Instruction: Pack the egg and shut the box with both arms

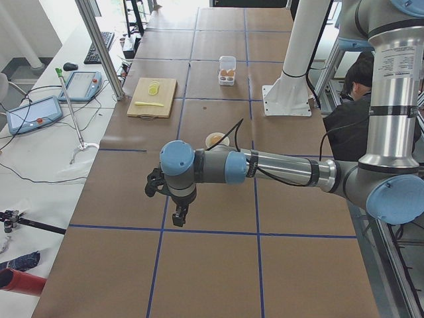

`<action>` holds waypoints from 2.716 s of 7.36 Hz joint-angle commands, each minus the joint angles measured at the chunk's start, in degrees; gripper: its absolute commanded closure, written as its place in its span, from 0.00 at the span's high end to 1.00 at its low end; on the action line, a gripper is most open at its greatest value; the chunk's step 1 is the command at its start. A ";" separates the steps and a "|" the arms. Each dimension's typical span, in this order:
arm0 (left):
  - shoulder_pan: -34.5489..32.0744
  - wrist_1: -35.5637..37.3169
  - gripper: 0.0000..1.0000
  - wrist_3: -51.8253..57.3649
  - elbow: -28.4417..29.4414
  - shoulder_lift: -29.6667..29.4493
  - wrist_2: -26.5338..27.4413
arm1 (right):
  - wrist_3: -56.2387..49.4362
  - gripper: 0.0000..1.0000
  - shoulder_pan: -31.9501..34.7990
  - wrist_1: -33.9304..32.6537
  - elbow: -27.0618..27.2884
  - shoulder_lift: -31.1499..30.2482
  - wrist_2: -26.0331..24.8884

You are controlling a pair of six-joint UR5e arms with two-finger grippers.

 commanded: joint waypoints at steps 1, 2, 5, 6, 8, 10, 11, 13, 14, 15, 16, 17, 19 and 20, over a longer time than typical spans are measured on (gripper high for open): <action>0.00 0.05 1.00 0.00 -0.15 0.04 0.17 | 0.00 1.00 -0.01 -0.09 0.00 -0.30 0.07; 0.00 0.05 1.00 0.00 0.63 0.13 0.00 | 0.00 1.00 -0.09 -0.09 0.00 -0.39 0.07; 0.35 -2.73 1.00 0.17 0.55 0.13 0.18 | 0.70 1.00 -4.03 -0.09 -0.09 -0.13 0.33; 0.35 -5.45 1.00 0.09 0.90 0.13 0.44 | 0.79 1.00 -4.14 0.09 -0.09 -0.04 0.33; 0.35 -11.95 1.00 0.00 0.99 0.13 0.61 | 0.97 1.00 -4.14 0.53 0.61 0.75 -0.02; 0.35 -27.44 1.00 -0.44 3.18 -0.57 0.44 | 0.88 1.00 -4.14 1.58 0.70 2.33 -0.11; 0.35 -36.77 1.00 -0.44 4.14 -0.31 0.44 | 0.88 1.00 -4.14 1.67 0.79 2.42 -0.11; 0.35 -47.89 1.00 -0.96 8.51 -0.83 0.18 | 1.06 1.00 -4.14 1.50 0.26 3.56 0.06; 0.44 -49.06 1.00 -4.71 8.63 -0.49 -2.43 | 0.97 1.00 -4.14 1.49 0.26 3.74 0.07; 0.44 -50.56 1.00 -7.01 8.81 -0.58 -4.20 | 0.88 1.00 -4.14 1.49 0.35 4.17 0.94; 1.48 -52.83 1.00 -9.81 7.51 -0.58 -4.22 | 0.97 1.00 -4.14 1.49 0.00 4.18 3.64; 4.37 -55.55 1.00 -10.89 6.71 0.90 -5.87 | 0.62 1.00 -4.14 1.58 0.35 4.00 4.28; 13.31 -56.10 1.00 -30.89 3.04 1.35 -6.26 | 0.53 1.00 -4.14 1.58 0.44 4.09 4.28; 16.06 -56.89 1.00 -37.20 -1.17 3.71 -0.84 | 0.53 1.00 -4.14 1.58 0.44 4.00 4.28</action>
